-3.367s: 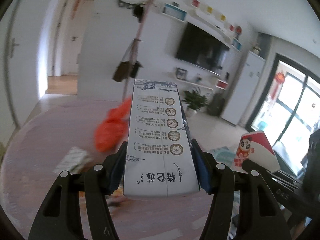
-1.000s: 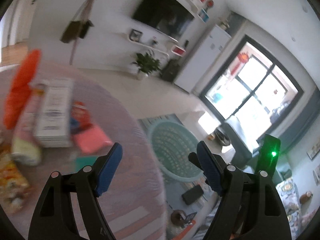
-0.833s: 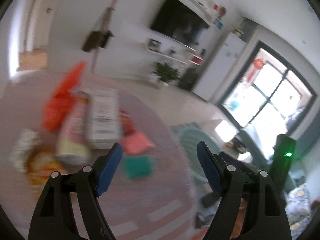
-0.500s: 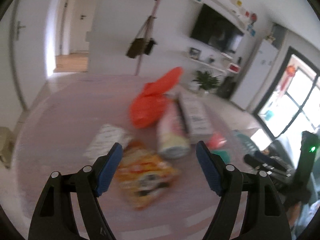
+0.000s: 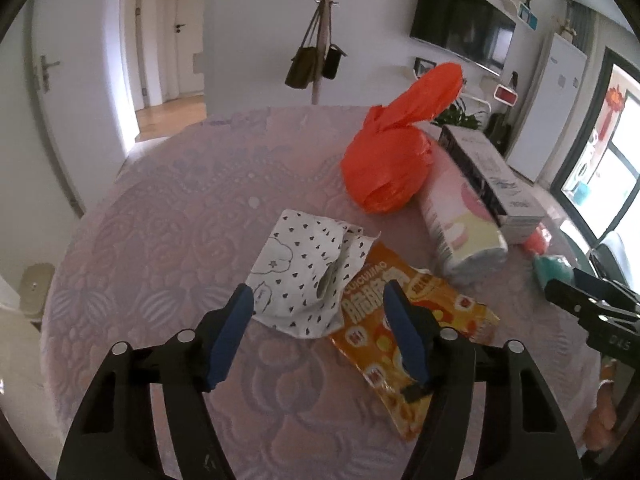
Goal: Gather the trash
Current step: 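Grasp the polka-dot paper with left tool while right tool grasps the teal packet, then carry polka-dot paper and teal packet over the basket and release both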
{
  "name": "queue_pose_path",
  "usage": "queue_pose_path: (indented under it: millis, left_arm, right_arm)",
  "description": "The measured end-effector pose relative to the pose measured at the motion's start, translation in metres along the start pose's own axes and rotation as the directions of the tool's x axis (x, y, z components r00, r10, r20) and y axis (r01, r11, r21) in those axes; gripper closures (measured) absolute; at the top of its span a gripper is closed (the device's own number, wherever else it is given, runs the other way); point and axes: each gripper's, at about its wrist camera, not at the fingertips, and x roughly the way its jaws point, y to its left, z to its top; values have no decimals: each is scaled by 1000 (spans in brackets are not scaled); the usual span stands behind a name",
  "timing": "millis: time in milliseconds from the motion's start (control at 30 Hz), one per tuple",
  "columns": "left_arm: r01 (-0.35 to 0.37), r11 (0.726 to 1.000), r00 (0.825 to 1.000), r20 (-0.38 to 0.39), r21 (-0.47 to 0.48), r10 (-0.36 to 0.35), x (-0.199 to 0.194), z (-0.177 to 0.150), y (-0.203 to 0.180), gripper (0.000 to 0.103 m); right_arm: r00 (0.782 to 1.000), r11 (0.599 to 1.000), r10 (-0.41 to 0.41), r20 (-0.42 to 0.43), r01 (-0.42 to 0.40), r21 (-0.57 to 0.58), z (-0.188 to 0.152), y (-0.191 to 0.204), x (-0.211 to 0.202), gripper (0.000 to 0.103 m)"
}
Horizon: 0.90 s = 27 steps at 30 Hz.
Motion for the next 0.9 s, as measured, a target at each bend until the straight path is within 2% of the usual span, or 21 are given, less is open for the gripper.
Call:
queue_pose_path:
  millis: [67,200,333,367,433,467,533,633,767,900]
  left_arm:
    - [11,1000,1000,-17,-15,-12,8,2,5,50]
    - [24,999,1000,-14,-41,-25,9,6,11,57]
    - [23,999,1000,-9,-41,-24,9,3,12,78]
    - [23,999,1000,-6,-41,-23,8,4,13,85]
    - [28,999,1000,1,-44,-28,5,0,6,91]
    - [24,999,1000,8,-46,-23,4,1,7,94]
    - [20,999,1000,23,-48,-19,-1,-4,6,97]
    - [35,997,999,41,-63,-32,-8,-7,8,99]
    - [58,994,995,81,-90,-51,-28,-4,7,99]
    - [83,994,989,132,-75,-73,-48,-1,-5,99]
  right_arm:
    - [1000,1000,-12,13,12,0,1,-1,0,28]
    - [1000,1000,-3,-7,3,11,3,-3,7,28]
    - [1000,1000,13,-19,-12,24,4,-8,10,29]
    - [1000,1000,13,-19,-12,26,4,-8,10,31]
    - [999,999,30,-22,-29,34,4,-11,11,43]
    - [999,999,38,-24,-37,39,4,-13,12,45]
    - [999,998,47,-13,-47,52,4,-17,10,53]
    - [997,995,79,-11,-78,65,3,-21,9,56]
    - [994,991,106,-4,-105,85,2,-26,6,59]
    - [996,992,90,27,-92,82,1,-23,-1,61]
